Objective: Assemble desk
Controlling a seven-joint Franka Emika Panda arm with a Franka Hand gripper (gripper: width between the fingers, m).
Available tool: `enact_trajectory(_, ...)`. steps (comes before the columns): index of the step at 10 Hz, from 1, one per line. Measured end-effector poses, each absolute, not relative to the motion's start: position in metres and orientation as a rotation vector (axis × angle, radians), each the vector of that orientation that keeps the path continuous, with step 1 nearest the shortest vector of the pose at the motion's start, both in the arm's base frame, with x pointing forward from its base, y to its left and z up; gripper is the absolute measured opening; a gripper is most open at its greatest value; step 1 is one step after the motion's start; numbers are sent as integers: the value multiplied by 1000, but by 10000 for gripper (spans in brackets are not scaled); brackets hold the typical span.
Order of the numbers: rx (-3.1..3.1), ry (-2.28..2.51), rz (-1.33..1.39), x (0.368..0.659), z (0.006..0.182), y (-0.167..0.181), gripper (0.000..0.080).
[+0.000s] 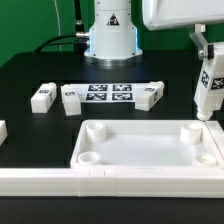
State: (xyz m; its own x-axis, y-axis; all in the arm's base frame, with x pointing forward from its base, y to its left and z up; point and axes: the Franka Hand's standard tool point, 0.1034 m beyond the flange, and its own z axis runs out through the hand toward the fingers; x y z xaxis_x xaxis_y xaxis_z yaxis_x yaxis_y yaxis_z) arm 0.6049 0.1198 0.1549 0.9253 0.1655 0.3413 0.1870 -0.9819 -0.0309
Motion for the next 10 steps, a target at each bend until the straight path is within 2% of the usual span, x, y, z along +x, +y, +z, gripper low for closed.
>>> enact_trajectory(3,-2998,-205,-511,638,159,100,290)
enact_trajectory(4,-2998,-220,-524,642,163,104,290)
enact_trajectory(7,-2997,-228,-526,640,158,106,290)
enact_trajectory(10,-2972,-271,-691,664,158,101,290)
